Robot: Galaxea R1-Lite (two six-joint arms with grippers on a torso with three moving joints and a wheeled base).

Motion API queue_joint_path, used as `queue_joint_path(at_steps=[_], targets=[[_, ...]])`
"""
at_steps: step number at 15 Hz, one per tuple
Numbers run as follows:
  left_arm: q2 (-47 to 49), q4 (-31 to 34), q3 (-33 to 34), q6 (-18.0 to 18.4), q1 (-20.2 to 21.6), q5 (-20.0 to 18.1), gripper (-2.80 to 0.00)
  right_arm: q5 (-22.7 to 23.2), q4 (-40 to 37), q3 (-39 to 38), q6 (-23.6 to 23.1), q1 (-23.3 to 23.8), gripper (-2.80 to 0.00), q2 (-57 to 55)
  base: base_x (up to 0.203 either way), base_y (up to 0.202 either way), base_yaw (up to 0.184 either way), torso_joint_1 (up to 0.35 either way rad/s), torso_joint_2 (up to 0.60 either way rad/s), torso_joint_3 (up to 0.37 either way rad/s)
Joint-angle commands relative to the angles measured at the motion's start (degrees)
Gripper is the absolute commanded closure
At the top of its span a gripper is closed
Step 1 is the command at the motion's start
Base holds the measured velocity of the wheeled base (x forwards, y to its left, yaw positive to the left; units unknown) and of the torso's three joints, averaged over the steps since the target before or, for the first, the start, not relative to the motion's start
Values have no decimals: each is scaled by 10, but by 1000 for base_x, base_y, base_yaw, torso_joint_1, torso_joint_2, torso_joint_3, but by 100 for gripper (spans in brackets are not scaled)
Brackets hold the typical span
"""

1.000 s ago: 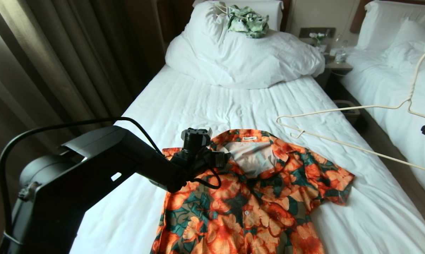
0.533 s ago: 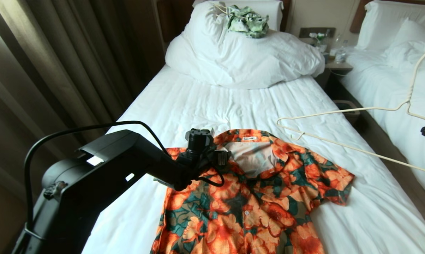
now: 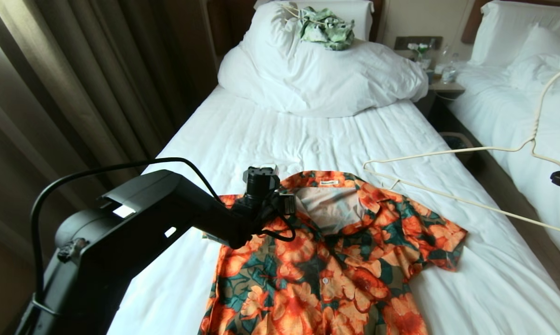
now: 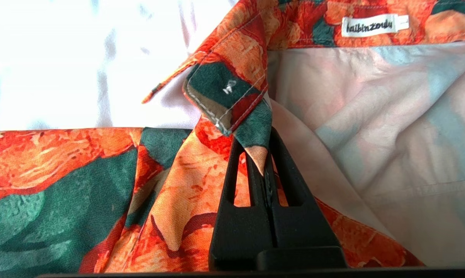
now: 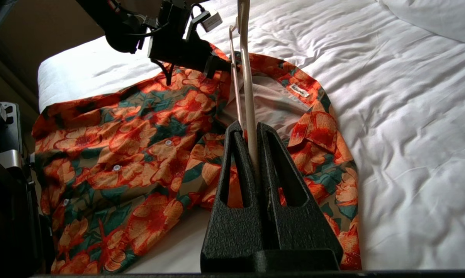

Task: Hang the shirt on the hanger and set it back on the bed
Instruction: Lift the shirt and hanger, then hook one side of the shirt onto the hanger

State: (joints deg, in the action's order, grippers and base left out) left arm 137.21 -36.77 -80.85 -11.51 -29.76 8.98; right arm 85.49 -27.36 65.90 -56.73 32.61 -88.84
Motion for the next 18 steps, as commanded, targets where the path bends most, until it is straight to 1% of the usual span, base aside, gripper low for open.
queue_joint_path(at_steps=[1, 3, 5, 6, 8, 10, 13, 16, 18], targets=[[-26, 5, 1, -27, 0, 2, 0, 0, -1, -1, -3, 0, 0, -5, 0, 0, 0, 0, 0, 0], [-59, 31, 6, -46, 0, 2, 0, 0, -1, -2, -3, 4, 0, -5, 0, 0, 0, 0, 0, 0], [-107, 57, 20, -57, -8, 2, 0, -1, -1, -10, -3, 4, 0, -5, 0, 0, 0, 0, 0, 0], [-128, 69, 22, -59, -18, 2, 0, -1, -1, -11, -3, 3, 0, -6, 0, 0, 0, 0, 0, 0], [-178, 109, 25, -61, -51, 3, 0, -1, -1, -23, -3, -2, 0, -7, 0, 0, 0, 0, 0, 0], [-217, 138, 28, -62, -80, 5, 0, -15, -1, -28, -3, -17, 0, -9, 0, 0, 0, 0, 0, 0], [-258, 157, 32, -62, -124, 19, 0, -32, 0, -22, -3, -51, 0, -28, 0, 0, 0, 0, 0, 0], [-264, 159, 32, -61, -154, 42, 0, -52, 0, -20, -2, -102, 0, -48, 0, 0, 0, 0, 0, 0], [-263, 159, 24, -57, -176, 52, 0, -57, 0, -11, -2, -135, 0, -65, 0, 0, 0, 0, 0, 0]])
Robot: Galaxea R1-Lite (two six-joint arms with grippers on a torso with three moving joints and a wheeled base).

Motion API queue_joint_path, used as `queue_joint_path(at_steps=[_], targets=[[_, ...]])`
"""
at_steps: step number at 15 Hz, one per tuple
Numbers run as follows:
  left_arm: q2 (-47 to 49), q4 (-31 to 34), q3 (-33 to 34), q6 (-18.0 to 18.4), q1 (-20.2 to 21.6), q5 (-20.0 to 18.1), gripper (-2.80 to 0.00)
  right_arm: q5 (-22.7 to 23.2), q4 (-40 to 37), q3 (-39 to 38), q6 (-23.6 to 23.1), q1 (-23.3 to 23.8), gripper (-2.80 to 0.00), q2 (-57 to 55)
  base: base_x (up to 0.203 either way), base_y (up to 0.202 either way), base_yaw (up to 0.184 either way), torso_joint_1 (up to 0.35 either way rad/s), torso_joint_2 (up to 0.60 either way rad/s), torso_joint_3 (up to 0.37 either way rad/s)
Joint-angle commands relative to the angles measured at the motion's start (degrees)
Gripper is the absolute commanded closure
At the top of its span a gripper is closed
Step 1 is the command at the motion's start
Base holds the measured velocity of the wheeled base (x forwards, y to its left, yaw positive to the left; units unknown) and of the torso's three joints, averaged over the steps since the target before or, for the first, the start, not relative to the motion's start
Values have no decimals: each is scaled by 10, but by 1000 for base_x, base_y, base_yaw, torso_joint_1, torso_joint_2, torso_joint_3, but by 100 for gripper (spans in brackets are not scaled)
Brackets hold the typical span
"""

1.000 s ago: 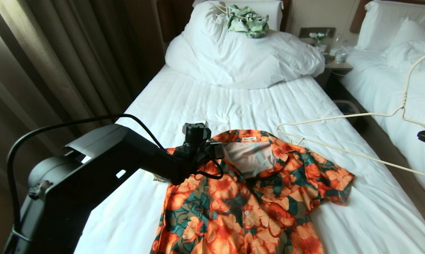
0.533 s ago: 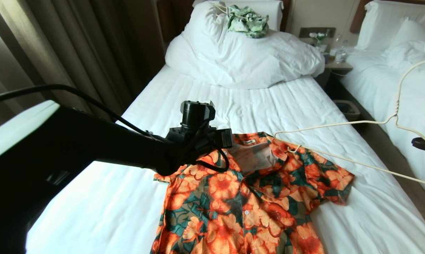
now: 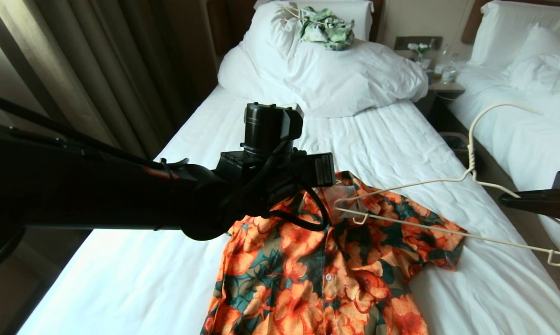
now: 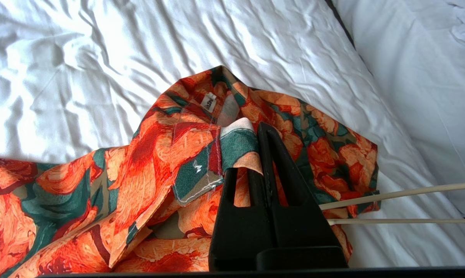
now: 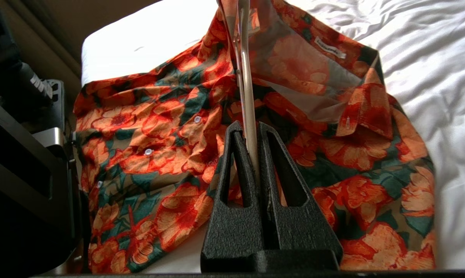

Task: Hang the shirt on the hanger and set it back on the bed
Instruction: Hook one side of the shirt onto the hanger

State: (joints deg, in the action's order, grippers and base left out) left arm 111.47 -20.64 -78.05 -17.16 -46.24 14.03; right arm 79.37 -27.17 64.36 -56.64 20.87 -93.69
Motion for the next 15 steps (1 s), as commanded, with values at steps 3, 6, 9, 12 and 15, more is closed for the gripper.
queue_joint_path(at_steps=[3, 6, 9, 12, 15], targets=[[11, 7, -35, 2, -44, 8, 0, 3, 2, 17, -3, -44, 0, -31, 0, 0, 0, 0, 0, 0], [18, 18, -36, 14, -68, 26, 0, 4, 18, 38, -2, -38, 0, -47, 0, 0, 0, 0, 0, 0], [29, 18, -68, 30, -84, 31, 0, 7, 19, 46, -3, -39, 0, -59, 0, 0, 0, 0, 0, 0], [49, 37, -134, 31, -101, 47, 0, 9, 23, 46, -4, -58, 0, -63, 0, 0, 0, 0, 0, 0], [67, 31, -158, 57, -131, 53, 0, 12, 48, 53, -3, -66, 0, -67, 0, 0, 0, 0, 0, 0]])
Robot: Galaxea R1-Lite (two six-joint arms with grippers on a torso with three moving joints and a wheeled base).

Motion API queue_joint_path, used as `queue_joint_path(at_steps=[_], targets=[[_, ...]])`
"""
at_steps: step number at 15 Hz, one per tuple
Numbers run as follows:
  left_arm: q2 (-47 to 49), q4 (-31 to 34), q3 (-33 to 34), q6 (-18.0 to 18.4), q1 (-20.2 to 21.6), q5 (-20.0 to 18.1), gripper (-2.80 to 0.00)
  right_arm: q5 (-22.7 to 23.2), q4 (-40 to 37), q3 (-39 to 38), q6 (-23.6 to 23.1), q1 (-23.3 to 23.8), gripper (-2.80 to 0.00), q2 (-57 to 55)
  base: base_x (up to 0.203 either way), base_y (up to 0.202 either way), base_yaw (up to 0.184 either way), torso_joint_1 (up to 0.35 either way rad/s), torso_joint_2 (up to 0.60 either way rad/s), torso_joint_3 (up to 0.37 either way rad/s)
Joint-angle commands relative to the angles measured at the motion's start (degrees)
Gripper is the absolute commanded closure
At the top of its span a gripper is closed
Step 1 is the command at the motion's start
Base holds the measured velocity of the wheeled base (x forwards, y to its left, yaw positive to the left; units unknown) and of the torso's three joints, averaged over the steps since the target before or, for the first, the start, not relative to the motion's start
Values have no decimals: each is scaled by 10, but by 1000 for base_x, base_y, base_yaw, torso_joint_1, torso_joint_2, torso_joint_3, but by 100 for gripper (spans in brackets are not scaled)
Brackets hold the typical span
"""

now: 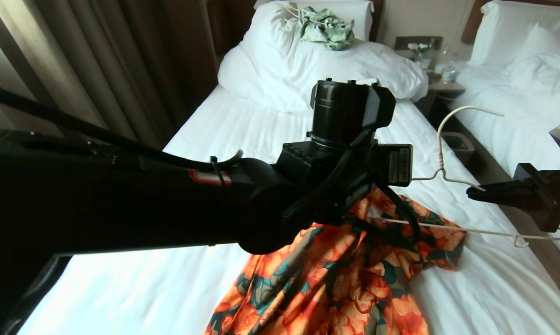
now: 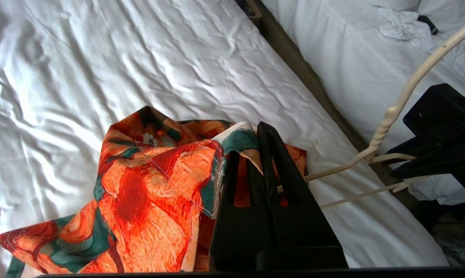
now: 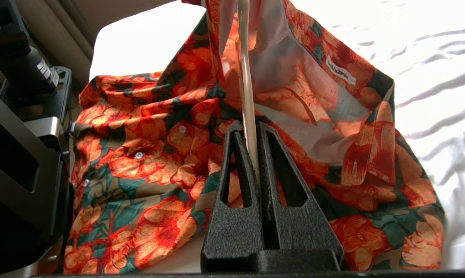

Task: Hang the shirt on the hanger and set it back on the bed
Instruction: Hook one side of the shirt onto the hanger

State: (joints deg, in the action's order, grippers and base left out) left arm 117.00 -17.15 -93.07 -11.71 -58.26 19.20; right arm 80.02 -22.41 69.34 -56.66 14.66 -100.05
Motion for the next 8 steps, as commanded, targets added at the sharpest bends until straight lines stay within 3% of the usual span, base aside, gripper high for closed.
queue_joint_path(at_steps=[1, 5, 8], targets=[[10, -15, -8, 7, -26, 2, 0, 7, 0, 4, -3, -4, 0, -3, 0, 0, 0, 0, 0, 0], [-12, -49, 27, 24, -100, 20, 0, 34, 0, 6, -3, 2, 0, 3, 0, 0, 0, 0, 0, 0], [1, -77, 41, 29, -128, 23, 0, 36, 0, 2, -3, 3, 0, 8, 0, 0, 0, 0, 0, 0]])
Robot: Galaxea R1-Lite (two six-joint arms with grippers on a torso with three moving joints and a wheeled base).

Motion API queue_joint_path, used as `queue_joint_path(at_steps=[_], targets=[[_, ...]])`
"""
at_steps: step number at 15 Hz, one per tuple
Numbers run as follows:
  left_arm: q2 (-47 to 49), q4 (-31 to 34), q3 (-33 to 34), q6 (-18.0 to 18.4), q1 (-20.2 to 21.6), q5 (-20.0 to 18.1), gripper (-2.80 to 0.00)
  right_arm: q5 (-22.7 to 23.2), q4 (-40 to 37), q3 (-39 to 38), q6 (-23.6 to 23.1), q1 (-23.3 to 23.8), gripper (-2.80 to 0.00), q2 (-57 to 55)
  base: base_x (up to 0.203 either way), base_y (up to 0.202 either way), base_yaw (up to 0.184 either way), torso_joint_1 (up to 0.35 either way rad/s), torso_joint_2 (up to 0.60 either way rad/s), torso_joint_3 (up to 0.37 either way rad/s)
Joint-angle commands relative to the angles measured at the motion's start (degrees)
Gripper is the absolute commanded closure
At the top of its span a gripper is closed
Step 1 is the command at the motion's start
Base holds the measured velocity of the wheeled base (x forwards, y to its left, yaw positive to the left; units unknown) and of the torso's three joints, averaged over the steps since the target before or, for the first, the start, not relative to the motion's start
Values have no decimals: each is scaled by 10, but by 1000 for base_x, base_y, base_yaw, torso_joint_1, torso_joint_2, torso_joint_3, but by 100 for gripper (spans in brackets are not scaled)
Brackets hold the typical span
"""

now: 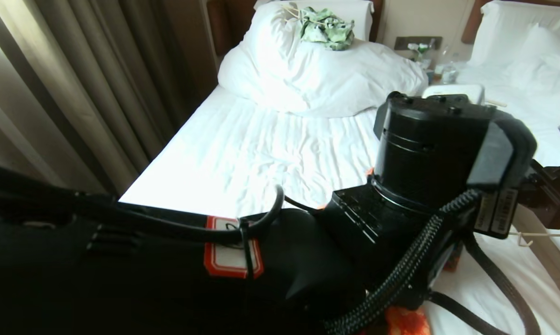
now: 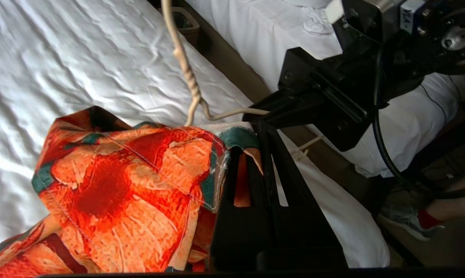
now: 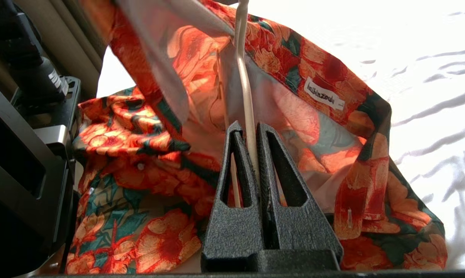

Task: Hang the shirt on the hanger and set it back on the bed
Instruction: Hook one side of the shirt onto the hanger

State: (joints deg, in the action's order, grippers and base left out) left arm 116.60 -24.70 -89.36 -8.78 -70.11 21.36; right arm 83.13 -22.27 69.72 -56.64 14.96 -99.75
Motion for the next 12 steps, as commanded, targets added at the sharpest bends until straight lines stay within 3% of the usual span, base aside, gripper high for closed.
queue_joint_path(at_steps=[1, 6, 12], targets=[[14, -2, -3, 2, -13, 1, 0, 5, -1, -6, -3, -3, 0, 7, 0, 0, 0, 0, 0, 0], [27, 3, -33, 61, -15, 10, 0, 4, -1, -42, -3, -31, 0, 31, 0, 0, 0, 0, 0, 0], [43, -1, -26, 93, -50, 25, 0, 5, 9, -79, -5, -51, 0, 32, 0, 0, 0, 0, 0, 0]])
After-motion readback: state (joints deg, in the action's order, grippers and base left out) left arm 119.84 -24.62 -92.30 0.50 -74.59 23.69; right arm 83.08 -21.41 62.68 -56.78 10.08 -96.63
